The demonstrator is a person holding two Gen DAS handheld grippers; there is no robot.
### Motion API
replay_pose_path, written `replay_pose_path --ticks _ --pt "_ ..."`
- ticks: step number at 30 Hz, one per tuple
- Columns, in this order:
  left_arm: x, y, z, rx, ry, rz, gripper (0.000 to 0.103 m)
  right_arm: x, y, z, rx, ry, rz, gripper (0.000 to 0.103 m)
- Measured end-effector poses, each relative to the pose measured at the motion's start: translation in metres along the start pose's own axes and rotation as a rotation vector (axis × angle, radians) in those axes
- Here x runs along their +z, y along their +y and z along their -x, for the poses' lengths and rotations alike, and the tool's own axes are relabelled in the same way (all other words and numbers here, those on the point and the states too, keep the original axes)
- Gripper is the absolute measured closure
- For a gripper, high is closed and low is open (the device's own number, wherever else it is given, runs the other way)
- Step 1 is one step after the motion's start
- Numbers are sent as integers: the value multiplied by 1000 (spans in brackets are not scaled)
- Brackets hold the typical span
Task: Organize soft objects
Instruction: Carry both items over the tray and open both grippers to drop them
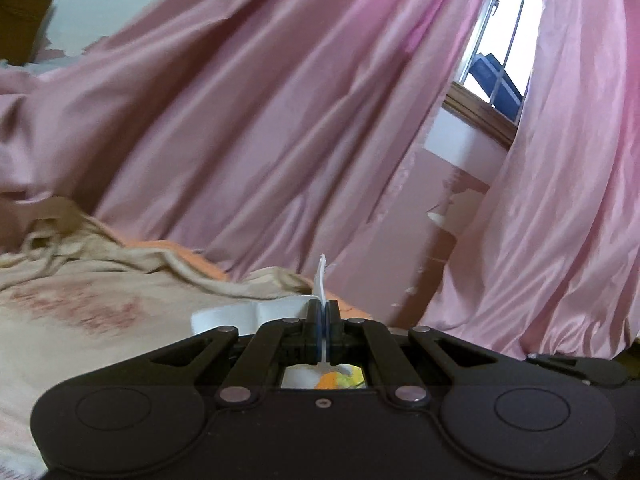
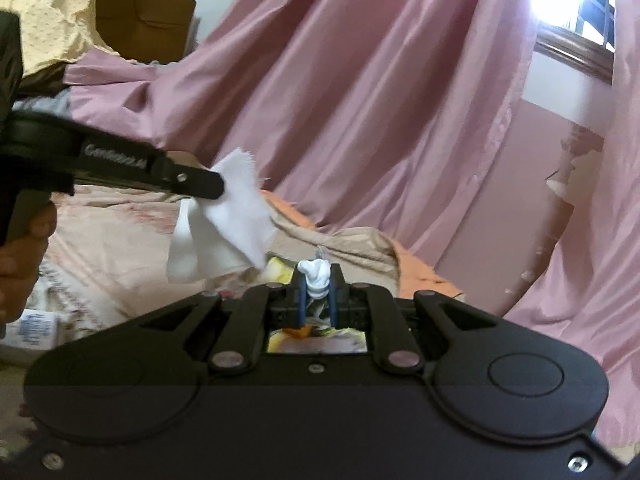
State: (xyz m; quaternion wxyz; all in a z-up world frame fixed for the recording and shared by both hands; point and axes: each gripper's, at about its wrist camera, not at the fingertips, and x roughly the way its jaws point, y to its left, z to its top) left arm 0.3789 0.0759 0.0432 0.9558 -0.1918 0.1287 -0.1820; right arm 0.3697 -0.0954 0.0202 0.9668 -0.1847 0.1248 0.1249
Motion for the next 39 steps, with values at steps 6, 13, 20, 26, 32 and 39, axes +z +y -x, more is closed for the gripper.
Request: replay_pose_path --ticks 6,13,20,26,32,39 --pt "5 -27 -52 -29 28 -35 103 -8 -37 -25 -44 12 -58 98" --pt "-15 -43 -88 -40 98 -51 103 -40 -73 -45 -80 72 -158 98" --pt "-39 -48 -103 -34 188 -59 103 -77 -98 -55 -78 153 -241 98" --pt "-54 -56 -114 -19 274 -81 103 -112 -116 -50 -72 205 -301 97" --pt "-73 -68 -125 0 362 -120 103 -144 -131 -43 -73 242 -319 94" --pt "-88 -78 -132 22 445 -169 102 -167 -136 -34 -68 265 -318 87"
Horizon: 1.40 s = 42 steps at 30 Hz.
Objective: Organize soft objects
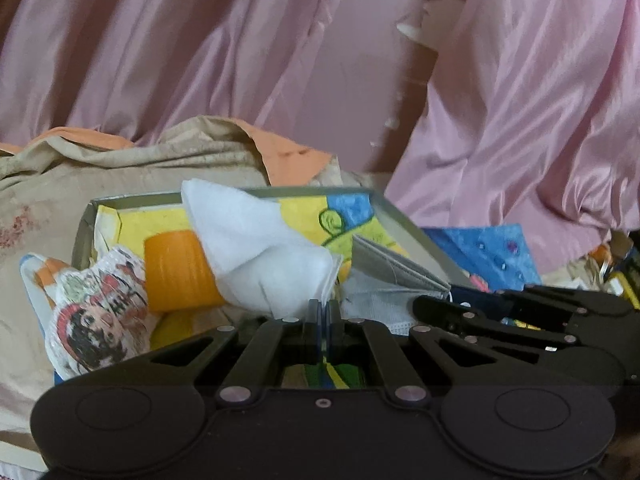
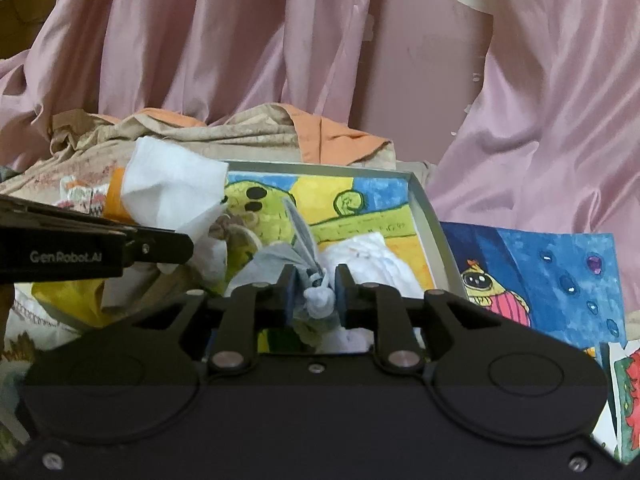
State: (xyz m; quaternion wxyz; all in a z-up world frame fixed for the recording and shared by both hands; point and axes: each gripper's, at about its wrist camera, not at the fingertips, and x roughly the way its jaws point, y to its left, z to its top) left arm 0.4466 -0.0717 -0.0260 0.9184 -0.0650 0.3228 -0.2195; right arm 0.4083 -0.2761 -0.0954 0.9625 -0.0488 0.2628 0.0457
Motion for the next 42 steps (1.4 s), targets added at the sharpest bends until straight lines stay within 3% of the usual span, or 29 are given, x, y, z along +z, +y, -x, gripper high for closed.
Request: replay_pose_path --ticks 3,5,17,21,26,34,42 --pt "-2 -5 -1 14 25 -20 101 -10 -4 10 0 1 -4 80" --pt "-4 -7 -2 15 43 -20 95 -17 -8 17 -1 -1 -7 75" --pt "-13 -23 20 22 92 -101 82 -45 -25 85 14 -40 -29 62" --pt "-17 -26 38 28 57 -93 74 -47 -28 115 25 -76 -31 55" --pt "-22 -37 69 44 -9 -114 56 -52 -31 157 37 -117 -43 48" --pt "-34 -59 118 63 -90 -156 41 -66 -31 220 50 -164 -66 40" --pt "-51 -75 162 72 -147 -163 24 -82 -28 285 54 -228 -88 24"
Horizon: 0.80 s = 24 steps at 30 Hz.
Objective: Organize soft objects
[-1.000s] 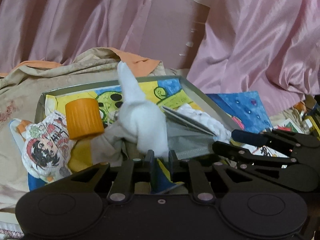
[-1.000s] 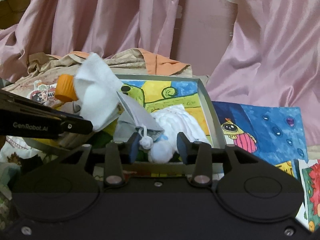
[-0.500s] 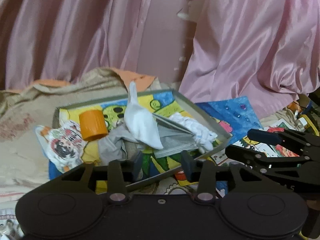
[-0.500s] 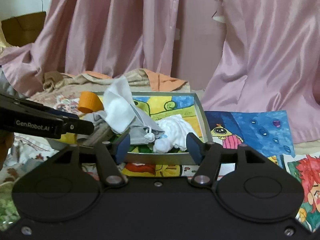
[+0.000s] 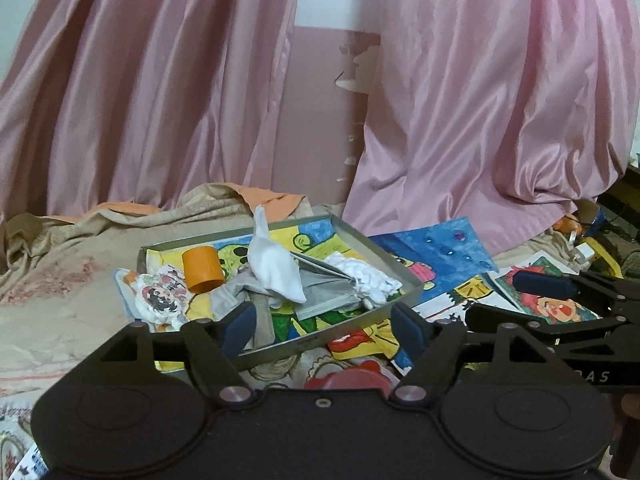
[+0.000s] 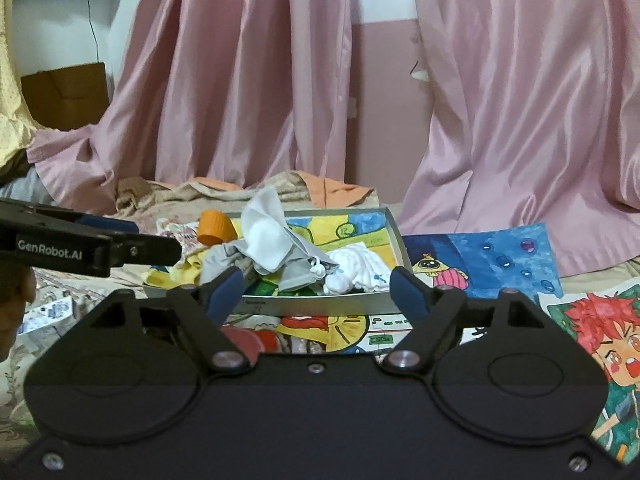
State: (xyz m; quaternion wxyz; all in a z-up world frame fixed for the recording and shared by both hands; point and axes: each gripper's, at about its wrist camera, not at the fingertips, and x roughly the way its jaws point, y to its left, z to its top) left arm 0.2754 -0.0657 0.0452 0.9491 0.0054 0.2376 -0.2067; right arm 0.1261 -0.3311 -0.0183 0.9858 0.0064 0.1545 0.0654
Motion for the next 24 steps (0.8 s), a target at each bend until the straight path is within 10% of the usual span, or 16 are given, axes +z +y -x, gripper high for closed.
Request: replay_pose_path --ticks 8,24 --pt "-10 -11 45 27 -54 3 7 -8 8 58 -10 -45 -36 1" --pt "-62 -23 117 82 -72 27 1 -50 18 145 -16 -25 -113 0"
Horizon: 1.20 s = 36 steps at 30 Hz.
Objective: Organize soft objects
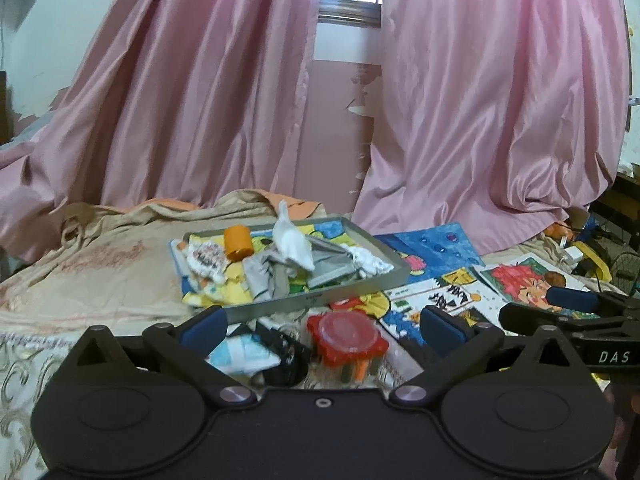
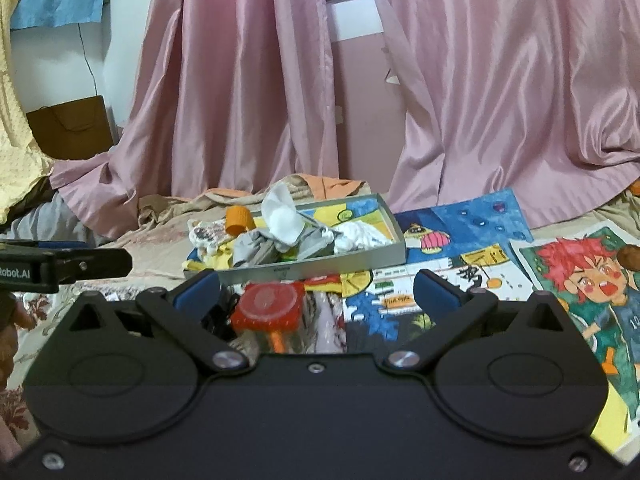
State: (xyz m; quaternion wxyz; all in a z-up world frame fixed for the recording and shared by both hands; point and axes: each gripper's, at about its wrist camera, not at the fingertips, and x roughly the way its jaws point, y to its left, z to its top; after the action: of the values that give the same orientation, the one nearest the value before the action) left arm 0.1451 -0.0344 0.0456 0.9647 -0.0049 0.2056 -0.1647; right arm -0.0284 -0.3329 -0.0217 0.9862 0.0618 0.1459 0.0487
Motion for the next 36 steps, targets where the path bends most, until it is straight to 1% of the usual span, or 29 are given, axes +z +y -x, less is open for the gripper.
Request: replay_pose_path --ticks 4,10,14,23,26,30,33,36 --pt "-15 1 17 46 -5 40 1 -5 5 22 -2 2 6 0" --pt "-32 2 35 78 14 71 1 -19 20 35 -39 19 19 0" --pt "-44 2 45 89 36 92 1 -31 28 55 -55 38 11 0" --pt "-76 -7 64 111 87 72 1 -47 37 75 -101 78 -22 0" --pt "-83 -9 69 124 110 61 1 -53 37 78 -114 109 -36 0" --pt "-91 -9 75 154 141 57 1 -61 38 78 -125 181 -57 0" --pt "-94 -6 76 175 174 73 1 -67 41 75 -114 246 -66 0" --pt "-96 -2 77 200 196 94 1 -71 48 72 -98 287 -44 0"
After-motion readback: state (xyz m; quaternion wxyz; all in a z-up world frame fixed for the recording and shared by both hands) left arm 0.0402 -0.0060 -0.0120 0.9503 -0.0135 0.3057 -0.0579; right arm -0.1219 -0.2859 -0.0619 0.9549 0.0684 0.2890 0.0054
